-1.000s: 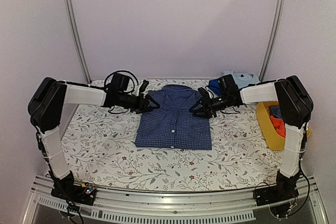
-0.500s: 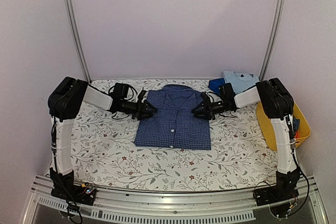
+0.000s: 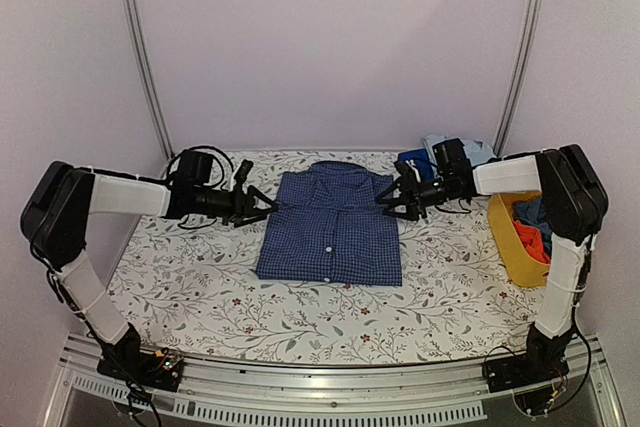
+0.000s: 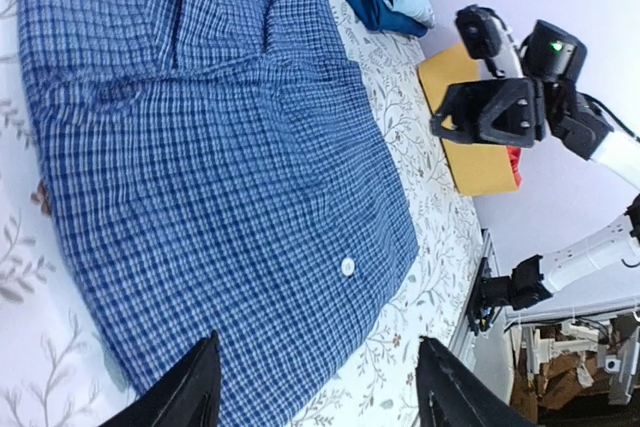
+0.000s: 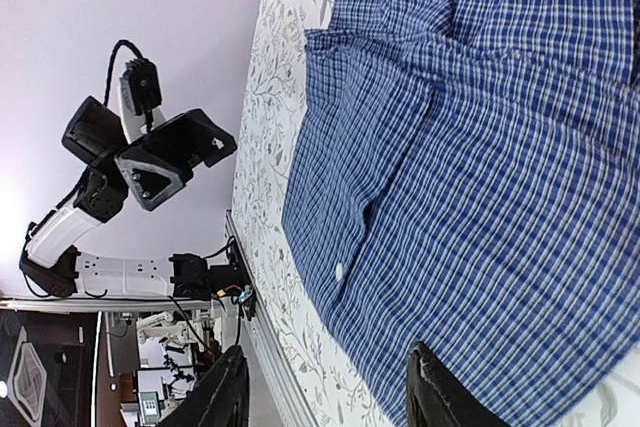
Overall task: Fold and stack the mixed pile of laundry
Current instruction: Smooth out the 2/3-rectangle-folded T-shirt at the center of the board.
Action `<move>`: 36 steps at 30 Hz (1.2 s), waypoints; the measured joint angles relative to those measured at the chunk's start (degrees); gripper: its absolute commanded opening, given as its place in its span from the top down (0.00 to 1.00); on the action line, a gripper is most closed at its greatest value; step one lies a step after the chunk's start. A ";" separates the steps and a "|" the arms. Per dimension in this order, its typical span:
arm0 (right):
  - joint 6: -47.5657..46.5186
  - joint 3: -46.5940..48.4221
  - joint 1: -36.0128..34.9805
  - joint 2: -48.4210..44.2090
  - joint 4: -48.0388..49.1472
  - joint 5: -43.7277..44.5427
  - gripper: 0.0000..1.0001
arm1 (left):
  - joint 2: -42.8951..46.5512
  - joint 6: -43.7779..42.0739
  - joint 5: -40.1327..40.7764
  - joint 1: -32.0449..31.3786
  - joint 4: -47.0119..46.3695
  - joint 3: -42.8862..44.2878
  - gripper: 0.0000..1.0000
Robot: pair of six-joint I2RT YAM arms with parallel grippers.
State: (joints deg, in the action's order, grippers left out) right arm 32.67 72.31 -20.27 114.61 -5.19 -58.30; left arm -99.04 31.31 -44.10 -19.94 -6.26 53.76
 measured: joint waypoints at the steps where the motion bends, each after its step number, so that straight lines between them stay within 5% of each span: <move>1: -0.57 -2.40 -0.11 -2.89 -0.22 0.24 0.47 | 2.34 -0.02 0.26 0.00 0.15 -2.86 0.36; 8: -1.16 -19.50 -4.57 -11.67 -1.16 1.38 0.50 | 4.74 1.66 1.22 -0.81 2.60 -16.87 0.45; 24: 1.97 -24.72 -11.17 -6.12 4.02 2.93 0.56 | 2.54 2.78 4.20 -4.66 3.19 -16.79 0.57; 31: 0.70 -24.24 -11.23 -6.21 1.75 2.19 0.54 | 6.03 0.39 4.44 -4.81 6.82 -16.96 0.40; 36: 0.17 -18.32 -11.37 -10.75 -1.51 2.43 0.53 | 13.42 -1.31 3.76 -6.78 7.30 -14.27 0.41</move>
State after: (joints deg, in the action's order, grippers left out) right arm 32.84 54.00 -31.64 103.85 -6.70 -55.88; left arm -85.62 30.00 -40.34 -26.72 1.04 39.48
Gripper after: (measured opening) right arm 0.467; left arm 0.606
